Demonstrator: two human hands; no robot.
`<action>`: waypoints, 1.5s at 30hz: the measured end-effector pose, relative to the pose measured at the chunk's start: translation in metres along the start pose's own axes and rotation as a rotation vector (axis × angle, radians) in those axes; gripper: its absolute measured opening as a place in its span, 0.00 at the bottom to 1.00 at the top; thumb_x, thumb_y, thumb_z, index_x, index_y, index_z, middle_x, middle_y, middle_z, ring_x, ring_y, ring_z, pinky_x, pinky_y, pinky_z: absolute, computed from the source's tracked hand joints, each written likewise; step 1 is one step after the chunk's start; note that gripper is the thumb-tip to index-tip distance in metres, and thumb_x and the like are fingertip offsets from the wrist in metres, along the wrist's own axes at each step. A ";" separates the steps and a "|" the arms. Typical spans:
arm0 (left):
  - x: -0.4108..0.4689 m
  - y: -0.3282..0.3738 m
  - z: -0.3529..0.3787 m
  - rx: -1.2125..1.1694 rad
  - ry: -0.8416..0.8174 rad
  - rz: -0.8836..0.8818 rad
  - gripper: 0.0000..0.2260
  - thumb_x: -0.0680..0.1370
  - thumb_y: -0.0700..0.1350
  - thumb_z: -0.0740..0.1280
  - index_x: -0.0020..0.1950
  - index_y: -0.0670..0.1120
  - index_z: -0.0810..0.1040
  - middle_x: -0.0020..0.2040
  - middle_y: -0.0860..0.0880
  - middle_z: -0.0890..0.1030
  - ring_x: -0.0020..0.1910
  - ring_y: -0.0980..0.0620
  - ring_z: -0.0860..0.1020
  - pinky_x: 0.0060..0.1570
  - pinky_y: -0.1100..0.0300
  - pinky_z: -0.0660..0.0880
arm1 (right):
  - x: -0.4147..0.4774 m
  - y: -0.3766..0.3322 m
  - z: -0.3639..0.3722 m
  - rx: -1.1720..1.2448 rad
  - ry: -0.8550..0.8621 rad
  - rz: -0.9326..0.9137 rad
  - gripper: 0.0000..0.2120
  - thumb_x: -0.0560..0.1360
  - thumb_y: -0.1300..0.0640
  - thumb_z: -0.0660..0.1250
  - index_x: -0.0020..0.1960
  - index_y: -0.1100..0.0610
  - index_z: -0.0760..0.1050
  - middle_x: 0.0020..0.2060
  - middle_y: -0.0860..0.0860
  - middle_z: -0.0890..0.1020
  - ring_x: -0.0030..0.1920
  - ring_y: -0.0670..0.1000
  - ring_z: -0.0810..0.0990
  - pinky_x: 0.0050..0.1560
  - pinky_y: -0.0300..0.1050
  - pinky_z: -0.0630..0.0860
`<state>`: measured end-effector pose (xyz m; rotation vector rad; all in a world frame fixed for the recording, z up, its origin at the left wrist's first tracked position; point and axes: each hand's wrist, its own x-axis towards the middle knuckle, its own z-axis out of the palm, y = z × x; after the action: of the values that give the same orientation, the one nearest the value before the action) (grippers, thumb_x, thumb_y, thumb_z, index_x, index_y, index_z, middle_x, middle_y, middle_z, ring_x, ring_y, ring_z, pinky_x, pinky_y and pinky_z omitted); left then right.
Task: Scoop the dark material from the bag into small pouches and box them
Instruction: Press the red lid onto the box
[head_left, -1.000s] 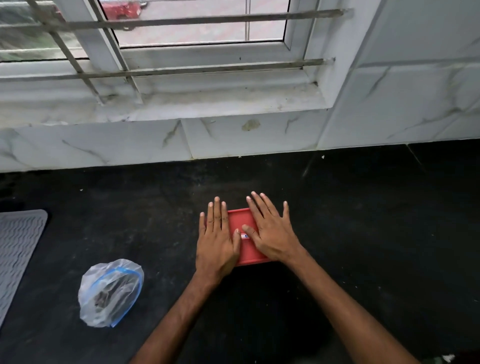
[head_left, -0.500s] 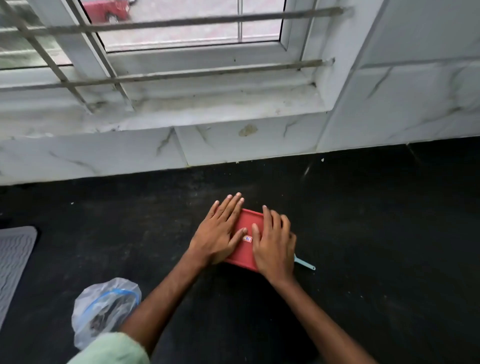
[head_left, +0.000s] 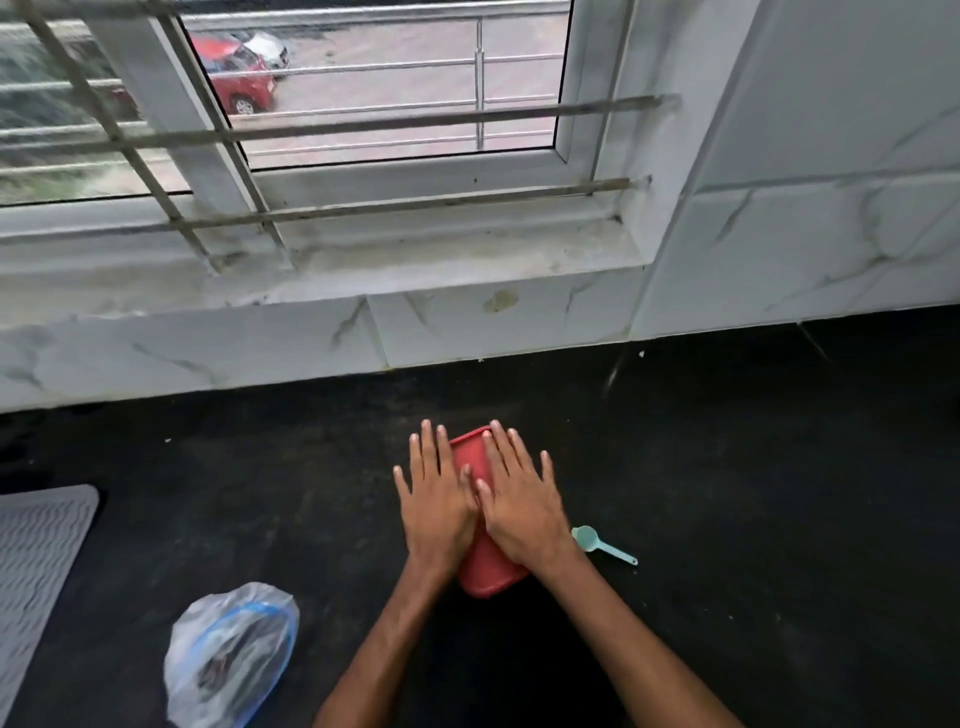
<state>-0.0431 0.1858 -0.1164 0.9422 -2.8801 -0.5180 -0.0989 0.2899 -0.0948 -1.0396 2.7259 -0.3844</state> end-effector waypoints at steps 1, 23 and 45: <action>-0.002 -0.002 0.005 -0.045 0.006 -0.013 0.30 0.81 0.55 0.42 0.81 0.44 0.48 0.81 0.47 0.45 0.80 0.48 0.45 0.77 0.44 0.50 | 0.003 0.002 0.003 -0.006 0.021 0.001 0.30 0.83 0.46 0.47 0.81 0.54 0.43 0.80 0.46 0.42 0.80 0.46 0.42 0.77 0.61 0.51; 0.054 0.016 -0.018 -0.099 0.015 0.191 0.30 0.83 0.54 0.55 0.80 0.42 0.51 0.81 0.45 0.54 0.79 0.47 0.54 0.76 0.48 0.59 | -0.005 -0.021 0.001 0.469 0.057 0.562 0.37 0.83 0.47 0.55 0.80 0.62 0.38 0.75 0.50 0.30 0.79 0.57 0.39 0.79 0.53 0.46; 0.036 -0.035 -0.003 -0.179 0.002 0.127 0.28 0.80 0.59 0.44 0.68 0.47 0.74 0.77 0.49 0.64 0.76 0.49 0.59 0.77 0.57 0.52 | 0.024 0.020 0.016 -0.041 0.078 0.064 0.33 0.80 0.38 0.46 0.81 0.50 0.46 0.80 0.45 0.45 0.80 0.47 0.42 0.64 0.56 0.67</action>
<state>-0.0524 0.1376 -0.1265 0.7272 -2.8089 -0.7470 -0.1245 0.2854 -0.1183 -0.9639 2.8398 -0.3672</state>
